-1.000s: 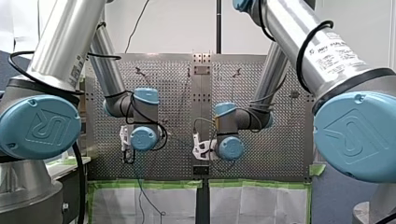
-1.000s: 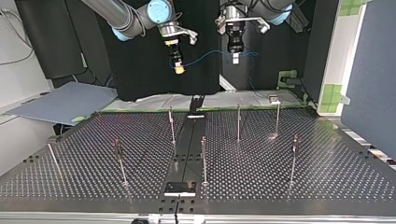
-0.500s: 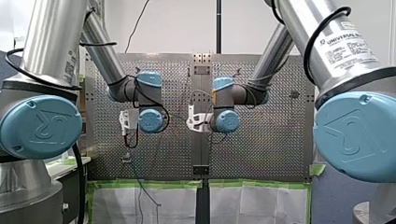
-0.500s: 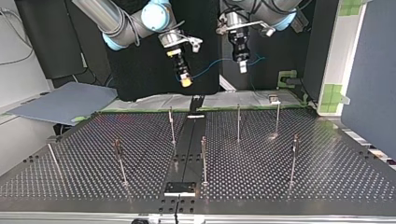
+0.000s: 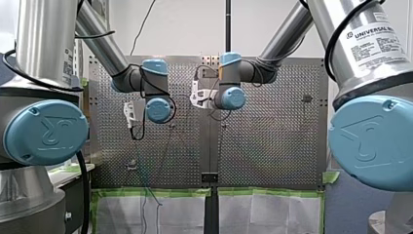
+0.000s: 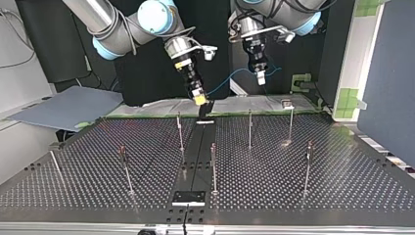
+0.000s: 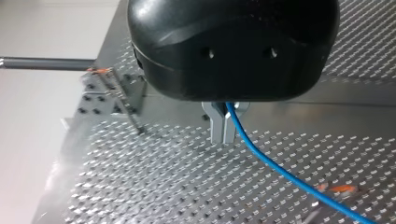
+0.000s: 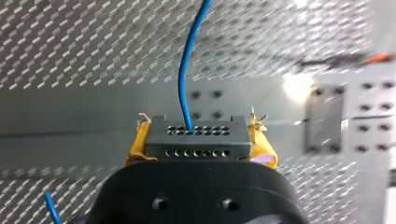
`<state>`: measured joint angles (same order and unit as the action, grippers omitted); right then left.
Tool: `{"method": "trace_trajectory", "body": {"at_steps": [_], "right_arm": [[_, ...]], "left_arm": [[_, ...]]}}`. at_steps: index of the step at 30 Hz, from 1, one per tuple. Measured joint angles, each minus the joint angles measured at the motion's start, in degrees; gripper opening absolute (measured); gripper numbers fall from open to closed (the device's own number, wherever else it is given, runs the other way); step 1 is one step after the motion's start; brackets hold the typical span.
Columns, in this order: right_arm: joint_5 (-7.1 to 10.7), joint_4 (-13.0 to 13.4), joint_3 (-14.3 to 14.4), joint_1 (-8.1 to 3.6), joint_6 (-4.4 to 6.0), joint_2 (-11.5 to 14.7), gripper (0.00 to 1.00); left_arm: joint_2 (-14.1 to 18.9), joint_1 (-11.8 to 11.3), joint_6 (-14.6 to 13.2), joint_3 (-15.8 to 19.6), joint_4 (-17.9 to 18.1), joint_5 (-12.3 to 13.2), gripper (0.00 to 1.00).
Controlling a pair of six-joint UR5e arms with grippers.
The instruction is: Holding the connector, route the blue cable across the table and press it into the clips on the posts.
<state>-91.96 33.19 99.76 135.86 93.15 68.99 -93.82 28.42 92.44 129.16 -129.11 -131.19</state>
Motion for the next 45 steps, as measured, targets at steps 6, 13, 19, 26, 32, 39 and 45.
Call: {"method": "trace_trajectory", "body": {"at_steps": [6, 13, 19, 26, 32, 39, 45], "right_arm": [[1.28, -2.31, -2.89, 1.13, 0.29, -1.42, 0.00], [1.95, -3.54, -6.16, 1.58, 1.71, -2.18, 0.00], [2.17, -4.40, -9.39, 1.13, 3.30, -2.45, 0.00], [2.70, -5.59, -13.29, 1.30, 3.70, -2.90, 0.00], [3.34, -7.23, -16.36, 2.28, 3.43, -4.32, 0.00], [3.49, -9.18, -19.73, 3.35, 3.44, -6.09, 0.00], [3.53, -10.86, -22.68, 3.53, 3.64, -6.48, 0.00]], "left_arm": [[1.14, -1.48, -0.23, -2.79, -2.82, -1.32, 0.00], [1.23, -1.93, -0.15, -5.17, -6.26, -1.55, 0.00], [2.32, -3.77, 0.25, -6.84, -8.87, -2.31, 0.00], [5.89, -7.60, 0.59, -7.34, -11.77, -0.04, 0.00], [8.90, -10.82, 1.08, -7.46, -12.69, 3.11, 0.00], [9.68, -14.43, 2.29, -8.84, -12.90, 5.16, 0.00], [9.48, -17.16, 2.78, -10.20, -12.99, 6.01, 0.00]]}}
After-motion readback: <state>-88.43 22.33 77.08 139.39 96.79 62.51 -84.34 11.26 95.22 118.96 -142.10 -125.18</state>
